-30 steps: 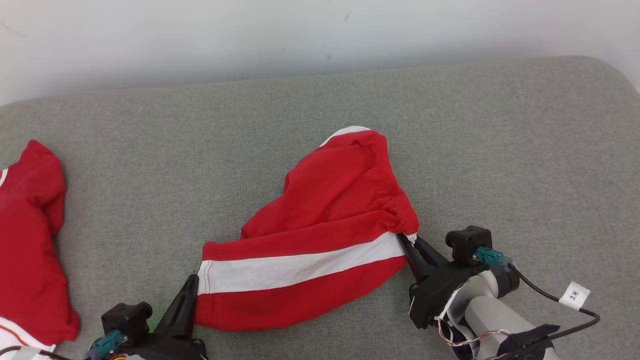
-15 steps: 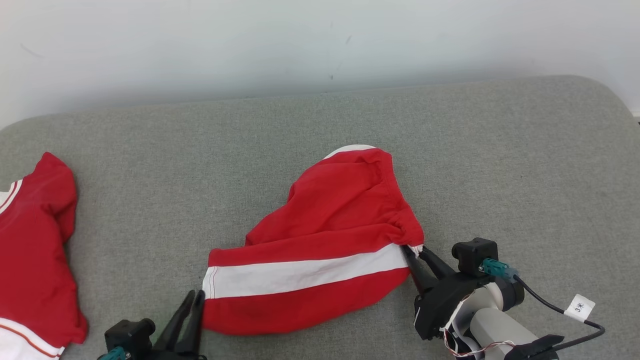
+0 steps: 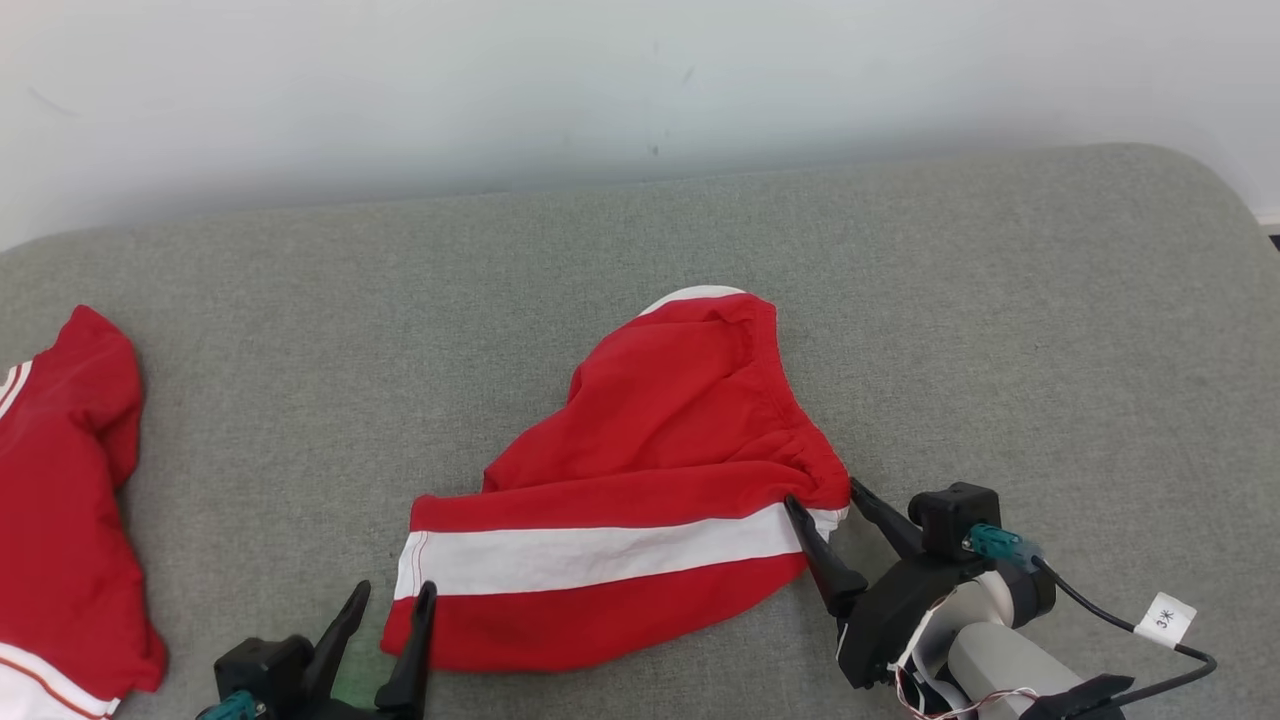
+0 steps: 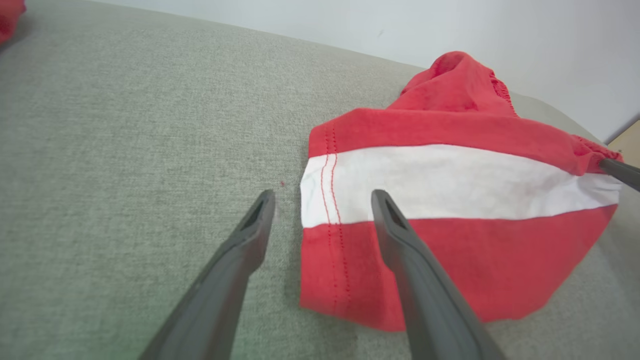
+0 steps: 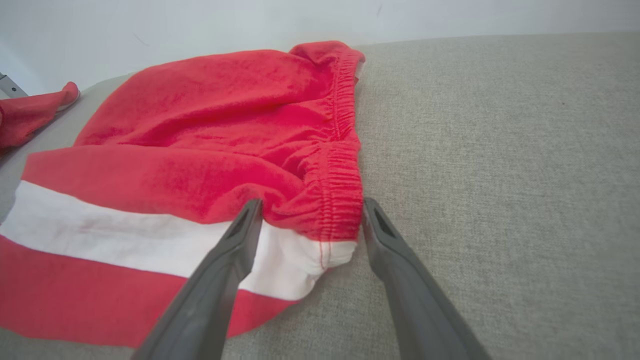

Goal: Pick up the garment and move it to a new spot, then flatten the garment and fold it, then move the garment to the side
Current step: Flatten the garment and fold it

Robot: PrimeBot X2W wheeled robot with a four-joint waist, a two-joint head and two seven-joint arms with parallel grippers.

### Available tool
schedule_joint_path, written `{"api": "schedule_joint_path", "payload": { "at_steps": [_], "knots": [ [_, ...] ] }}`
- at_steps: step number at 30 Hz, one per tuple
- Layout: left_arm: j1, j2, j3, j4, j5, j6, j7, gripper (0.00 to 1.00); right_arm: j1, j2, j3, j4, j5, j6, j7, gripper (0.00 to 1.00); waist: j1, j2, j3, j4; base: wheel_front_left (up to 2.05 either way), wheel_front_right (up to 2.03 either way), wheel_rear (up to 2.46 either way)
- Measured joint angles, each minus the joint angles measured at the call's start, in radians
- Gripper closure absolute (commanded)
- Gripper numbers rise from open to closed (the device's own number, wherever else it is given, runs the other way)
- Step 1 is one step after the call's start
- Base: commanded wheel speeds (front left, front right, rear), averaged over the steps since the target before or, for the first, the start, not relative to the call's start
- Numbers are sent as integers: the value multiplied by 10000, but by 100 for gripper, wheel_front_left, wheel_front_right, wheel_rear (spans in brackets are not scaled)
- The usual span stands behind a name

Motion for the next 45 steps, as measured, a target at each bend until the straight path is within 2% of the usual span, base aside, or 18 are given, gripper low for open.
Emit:
{"api": "schedule_joint_path", "payload": {
  "at_steps": [10, 18, 19, 20, 21, 22, 23, 33, 39, 45],
  "knots": [
    [-639, 236, -481, 732, -84, 0, 0, 0, -245, -6, 487, 192, 364, 0, 0, 0, 1, 0, 272, -78, 0, 0, 0],
    [-1206, 349, -1129, 1331, -782, 0, 73, 0, -461, 8, 911, 349, 679, 0, 2, 0, 2, 0, 504, -223, 0, 0, 0],
    [-1236, 326, -1227, 1342, -1047, 0, 73, 0, -473, 10, 963, 374, 742, 0, 2, 20, 1, 0, 525, -235, 0, 0, 0],
    [-1267, 326, -1344, 1360, -1170, 0, 79, 0, -493, 8, 1007, 387, 807, 0, 2, 45, 1, 0, 544, -243, 0, 0, 0],
    [-1306, 343, -1490, 1407, -1250, 0, 142, 4, -525, 4, 1064, 405, 834, 0, 2, 64, 1, 0, 559, -246, 0, 0, 0],
    [-1356, 391, -1618, 1446, -1329, 0, 148, 68, -566, 2, 1116, 416, 872, 0, 2, 90, 1, 0, 570, -241, 0, 0, 0],
    [-1395, 437, -1710, 1480, -1404, 0, 150, 100, -611, 4, 1160, 431, 897, 0, 2, 100, 2, 0, 575, -235, 0, 0, 0],
    [-1412, 573, -1864, 1350, -1538, 0, 38, 100, -689, -96, 1187, 359, 972, 0, 0, 100, 1, 0, 357, -110, 0, 0, 0],
    [-1198, 616, -1615, 462, -1289, 84, 27, 100, -577, -155, 1045, -163, 1229, 0, 0, 100, 1, 0, 64, -16, 0, 0, 0],
    [-1130, 953, -1306, -667, -1080, 102, 25, 100, -623, -472, 1175, -920, 1881, 0, 35, 100, 1, 0, -156, 77, 0, 0, 0]
  ]
}}
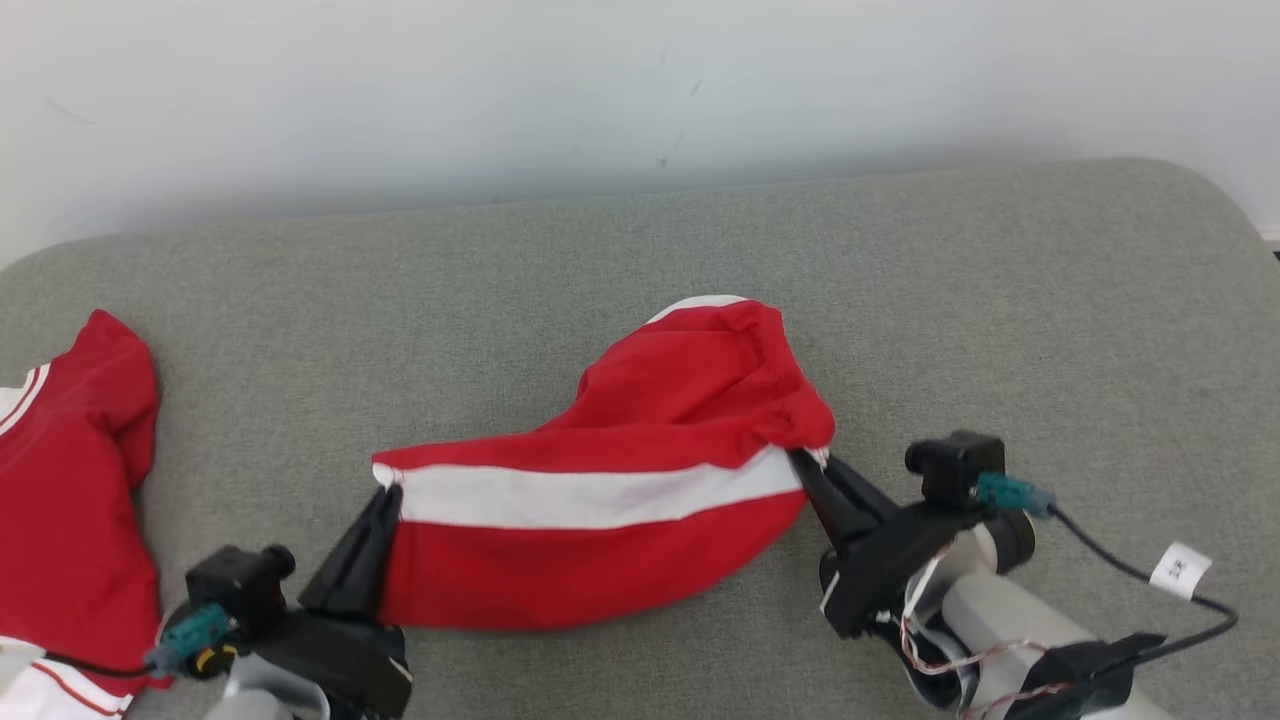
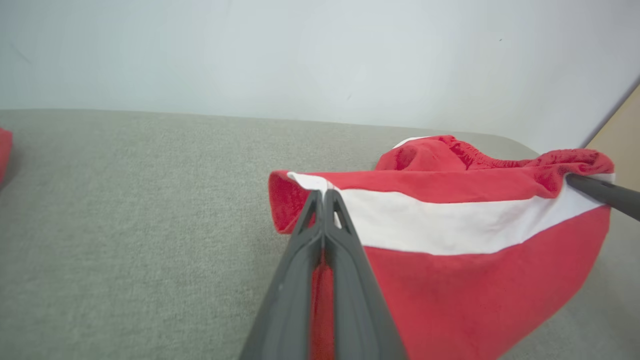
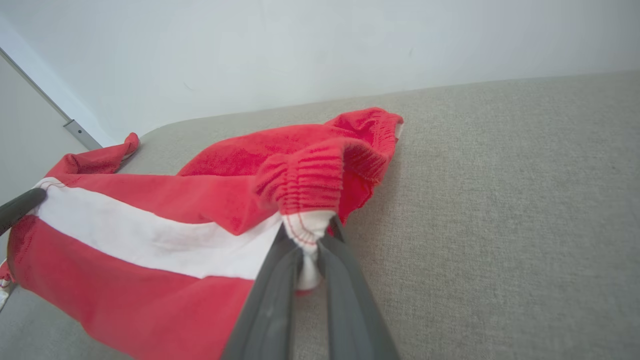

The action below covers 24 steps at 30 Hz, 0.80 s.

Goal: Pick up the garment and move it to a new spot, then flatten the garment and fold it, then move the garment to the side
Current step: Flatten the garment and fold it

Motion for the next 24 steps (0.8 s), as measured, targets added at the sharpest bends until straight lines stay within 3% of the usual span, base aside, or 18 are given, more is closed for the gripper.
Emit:
{"api": "schedule_joint_path", "payload": {
  "at_steps": [10, 15, 24],
  "knots": [
    [-1739, 1229, -90, -1609, 38, -65, 802, 100, -1781, -384, 125, -1106, 1078, 0, 755, 100, 0, 0, 285, 30, 0, 0, 0],
    [-3268, 1887, -163, -1745, -61, -100, 1156, 100, -3258, -207, 21, -828, 1427, 0, 1189, 100, 1, 0, 729, -22, 0, 0, 0],
    [-6761, 2456, -805, -834, -865, -102, 1421, 100, -6744, 533, -253, 458, 2259, 0, 1965, 100, 2, 1, 1831, -109, 0, 0, 0]
  ]
}}
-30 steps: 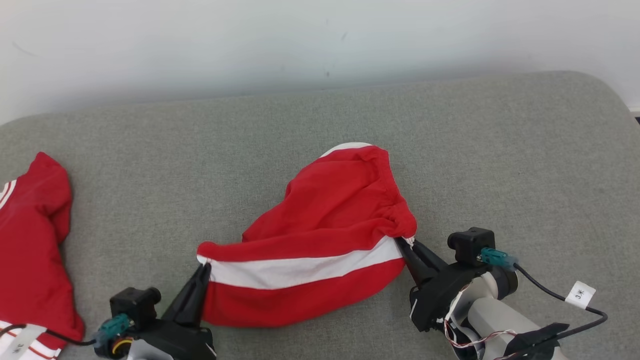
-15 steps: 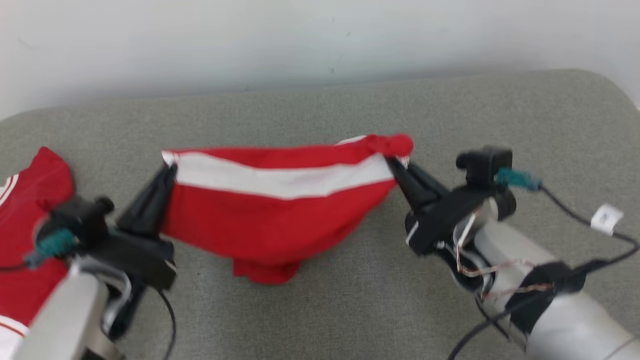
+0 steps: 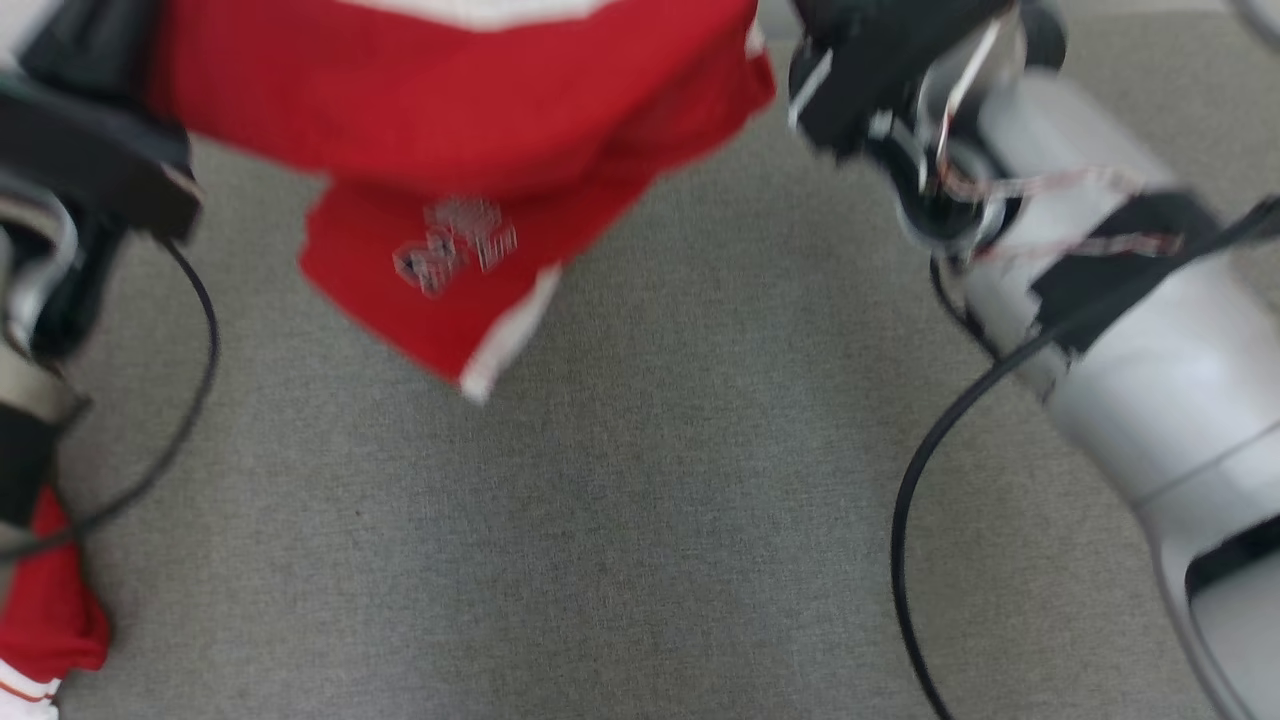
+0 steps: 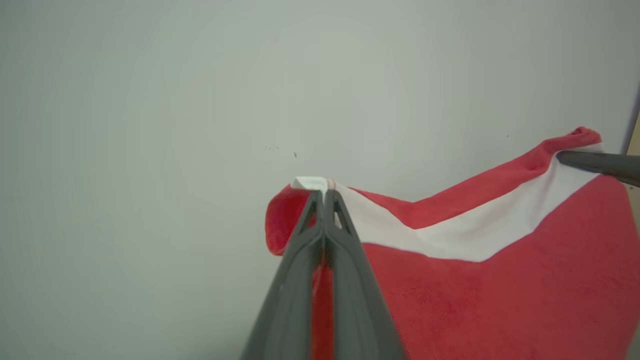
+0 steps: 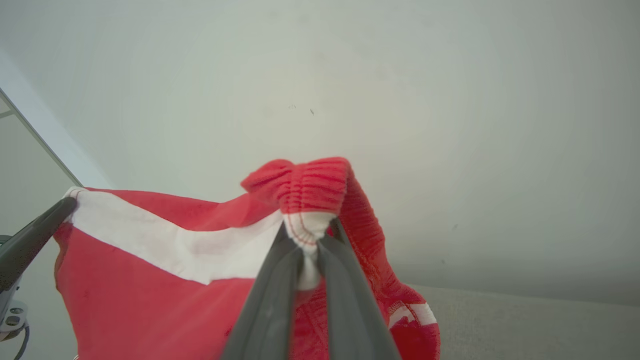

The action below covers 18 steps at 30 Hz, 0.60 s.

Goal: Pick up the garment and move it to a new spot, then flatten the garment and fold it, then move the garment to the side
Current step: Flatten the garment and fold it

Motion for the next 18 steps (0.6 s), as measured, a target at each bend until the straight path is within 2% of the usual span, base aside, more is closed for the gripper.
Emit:
{"api": "schedule_joint_path", "payload": {
  "at_steps": [4, 10, 14, 18],
  "knots": [
    [-1701, 146, -401, 667, -328, 0, -17, 100, -1659, 295, -349, 853, 393, 0, 198, 100, 0, 0, 548, 0, 0, 0, 0],
    [-3880, -82, -663, 1806, -1208, 0, -157, 100, -3696, 652, -631, 2282, 518, 0, 157, 100, 1, 0, 1237, -1, 0, 0, 0],
    [-5111, -291, -1175, 2587, -1536, 0, -489, 100, -4781, 884, -380, 3147, 21, 0, -347, 100, -1, -1, 1623, -74, 0, 0, 0],
    [-5543, -621, -1396, 2984, -1833, 0, -924, 100, -5298, 941, -313, 3252, -98, 0, -1149, 100, -1, -1, 1973, -106, 0, 0, 0]
  ]
}}
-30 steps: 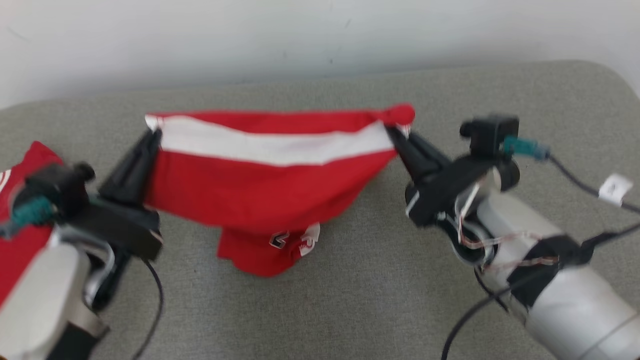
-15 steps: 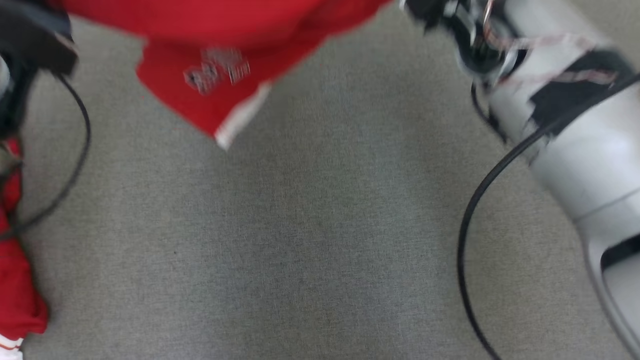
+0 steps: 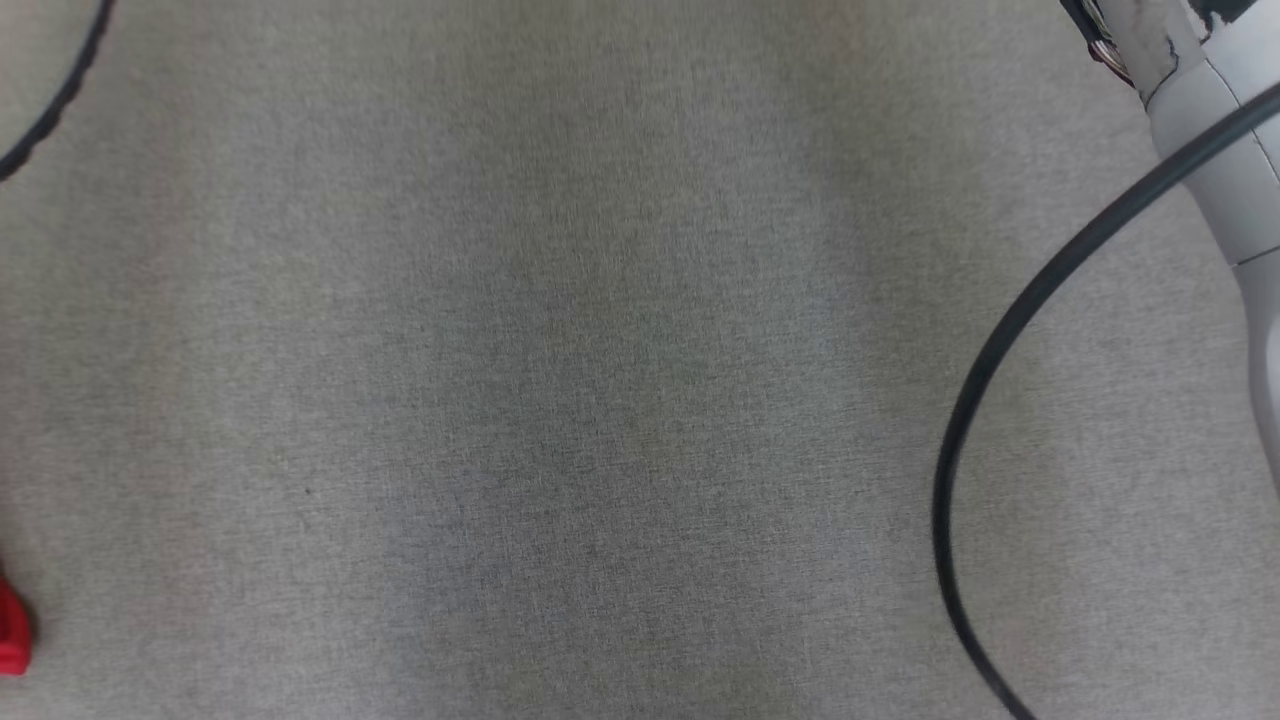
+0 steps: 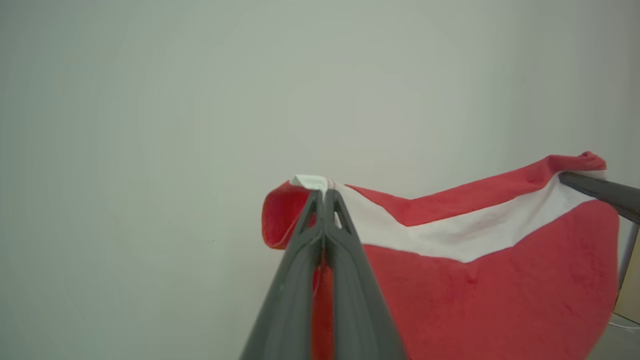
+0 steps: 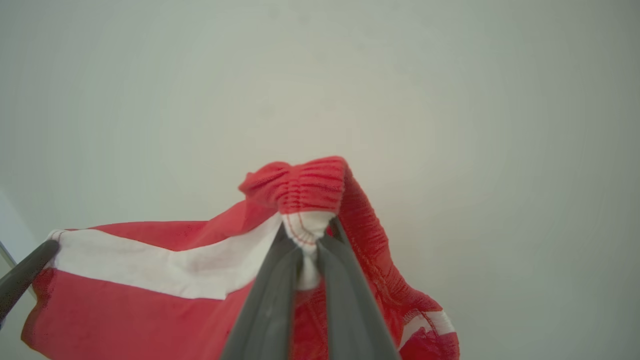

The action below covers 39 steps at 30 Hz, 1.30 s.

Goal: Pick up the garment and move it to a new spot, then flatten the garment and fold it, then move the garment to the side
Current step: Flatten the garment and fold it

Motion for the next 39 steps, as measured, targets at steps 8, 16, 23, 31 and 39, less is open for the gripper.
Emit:
{"api": "schedule_joint_path", "payload": {
  "at_steps": [8, 16, 23, 31, 39],
  "knots": [
    [1063, 46, -909, -102, -825, 0, -322, 100, 1313, -314, 1047, -508, 169, 0, -194, 100, 1, 1, 627, 48, 0, 0, 0],
    [3412, 489, -815, -1361, -1572, 0, -491, 100, 3325, -876, 1801, -1804, 809, 0, -662, 100, 0, 1, 337, 87, 0, 0, 0],
    [7060, 138, 640, -3549, -1423, 104, -493, 100, 5998, -1768, 2278, -3363, 1379, 0, -811, 100, -3, 0, -488, 26, 0, 0, 0],
    [10855, -915, 1708, -5196, -8, 265, -512, 100, 9382, -2500, 1221, -5160, 564, 0, -851, 100, -5, -3, -1586, 6, 0, 0, 0],
    [12751, -1889, 2163, -5513, 426, 161, -518, 100, 11483, -2800, 485, -6071, -98, 0, -851, 100, -4, -3, -2257, 80, 0, 0, 0]
  ]
}}
